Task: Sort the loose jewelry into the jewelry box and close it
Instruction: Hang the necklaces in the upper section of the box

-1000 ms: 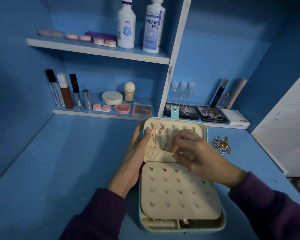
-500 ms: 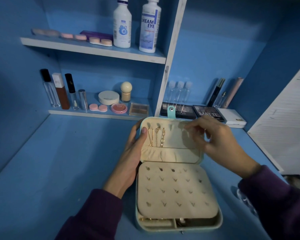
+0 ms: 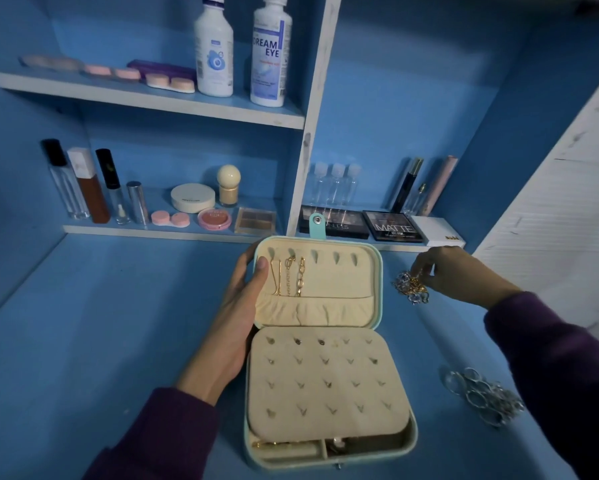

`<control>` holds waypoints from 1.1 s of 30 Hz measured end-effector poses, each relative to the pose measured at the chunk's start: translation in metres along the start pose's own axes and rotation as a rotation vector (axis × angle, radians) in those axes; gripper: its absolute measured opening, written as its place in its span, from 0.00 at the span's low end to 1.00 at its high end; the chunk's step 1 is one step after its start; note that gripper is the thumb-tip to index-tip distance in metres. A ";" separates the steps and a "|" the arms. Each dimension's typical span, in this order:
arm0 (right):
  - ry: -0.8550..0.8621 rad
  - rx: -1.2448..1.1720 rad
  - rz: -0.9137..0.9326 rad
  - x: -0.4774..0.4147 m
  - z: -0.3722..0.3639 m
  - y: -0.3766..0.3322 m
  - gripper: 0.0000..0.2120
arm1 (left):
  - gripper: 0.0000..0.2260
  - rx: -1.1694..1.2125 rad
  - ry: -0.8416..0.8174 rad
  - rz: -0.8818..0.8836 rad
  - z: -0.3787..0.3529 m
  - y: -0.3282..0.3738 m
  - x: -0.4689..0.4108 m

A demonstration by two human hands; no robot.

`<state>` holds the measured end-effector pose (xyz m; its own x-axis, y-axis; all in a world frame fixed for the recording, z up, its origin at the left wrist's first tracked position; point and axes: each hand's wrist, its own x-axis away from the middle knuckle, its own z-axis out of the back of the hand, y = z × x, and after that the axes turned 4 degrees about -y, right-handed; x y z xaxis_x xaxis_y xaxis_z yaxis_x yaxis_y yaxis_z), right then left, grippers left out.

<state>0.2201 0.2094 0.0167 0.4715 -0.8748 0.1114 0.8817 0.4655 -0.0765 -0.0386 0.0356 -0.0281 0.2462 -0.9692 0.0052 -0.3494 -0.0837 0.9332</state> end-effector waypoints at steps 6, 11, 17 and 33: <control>-0.008 0.145 -0.034 -0.002 -0.010 0.003 0.11 | 0.14 -0.010 0.009 0.000 0.000 0.000 0.001; -0.010 0.161 -0.062 -0.005 -0.015 0.003 0.07 | 0.14 -0.012 0.003 0.005 0.000 0.001 0.001; 0.022 0.179 -0.069 0.000 -0.017 0.003 0.07 | 0.15 -0.011 0.005 0.015 -0.001 0.001 0.000; 0.301 -0.423 -0.083 0.014 0.012 0.001 0.05 | 0.15 -0.009 0.021 0.018 -0.002 0.002 0.001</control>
<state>0.2272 0.1994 0.0299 0.3204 -0.9351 -0.1512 0.8032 0.3528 -0.4799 -0.0376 0.0350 -0.0258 0.2594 -0.9653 0.0293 -0.3455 -0.0644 0.9362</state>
